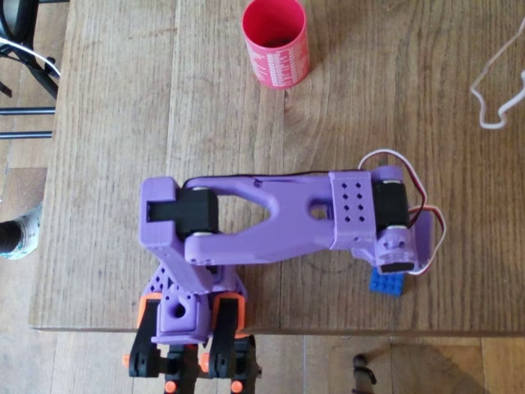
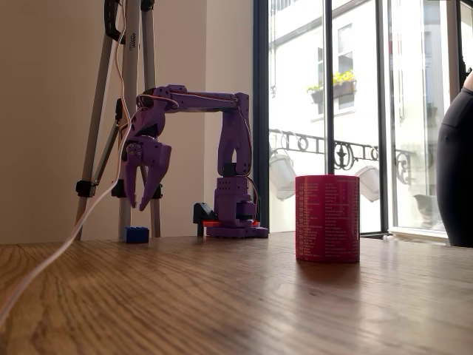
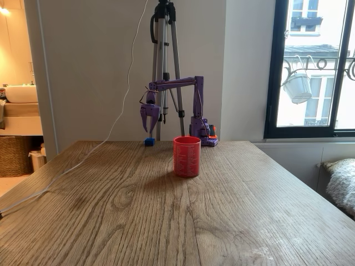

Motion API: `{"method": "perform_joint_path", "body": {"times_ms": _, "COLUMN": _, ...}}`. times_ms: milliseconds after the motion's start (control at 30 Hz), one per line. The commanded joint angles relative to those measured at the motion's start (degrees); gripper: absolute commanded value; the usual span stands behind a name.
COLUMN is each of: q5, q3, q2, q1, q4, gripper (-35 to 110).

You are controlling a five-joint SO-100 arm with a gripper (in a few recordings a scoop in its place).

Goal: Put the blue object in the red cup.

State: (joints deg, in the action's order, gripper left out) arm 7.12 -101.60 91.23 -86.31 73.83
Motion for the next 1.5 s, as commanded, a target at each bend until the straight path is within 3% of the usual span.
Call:
{"method": "perform_joint_path", "body": {"times_ms": 0, "q5": -1.23, "q3": 1.49, "q2": 0.70, "q1": 0.09, "q4": 3.08, "gripper": 25}}
{"method": "perform_joint_path", "body": {"times_ms": 133, "q5": -3.52, "q3": 0.44, "q2": 0.70, "q1": 0.44, "q4": 5.89, "gripper": 34}}
{"method": "perform_joint_path", "body": {"times_ms": 433, "q5": -3.08, "q3": -6.24, "q2": -0.26, "q1": -0.09, "q4": 7.73, "gripper": 34}}
{"method": "perform_joint_path", "body": {"times_ms": 933, "q5": -1.14, "q3": -9.58, "q2": -6.59, "q1": -0.26, "q4": -3.87, "gripper": 33}}
{"method": "perform_joint_path", "body": {"times_ms": 1000, "q5": -0.62, "q3": -9.49, "q2": -6.86, "q1": -0.44, "q4": -4.66, "gripper": 27}}
{"method": "perform_joint_path", "body": {"times_ms": 1067, "q5": 0.88, "q3": -9.49, "q2": -7.03, "q1": -0.79, "q4": -5.89, "gripper": 1}}
{"method": "perform_joint_path", "body": {"times_ms": 1467, "q5": -0.79, "q3": 1.23, "q2": -2.64, "q1": -2.20, "q4": -7.82, "gripper": 1}}
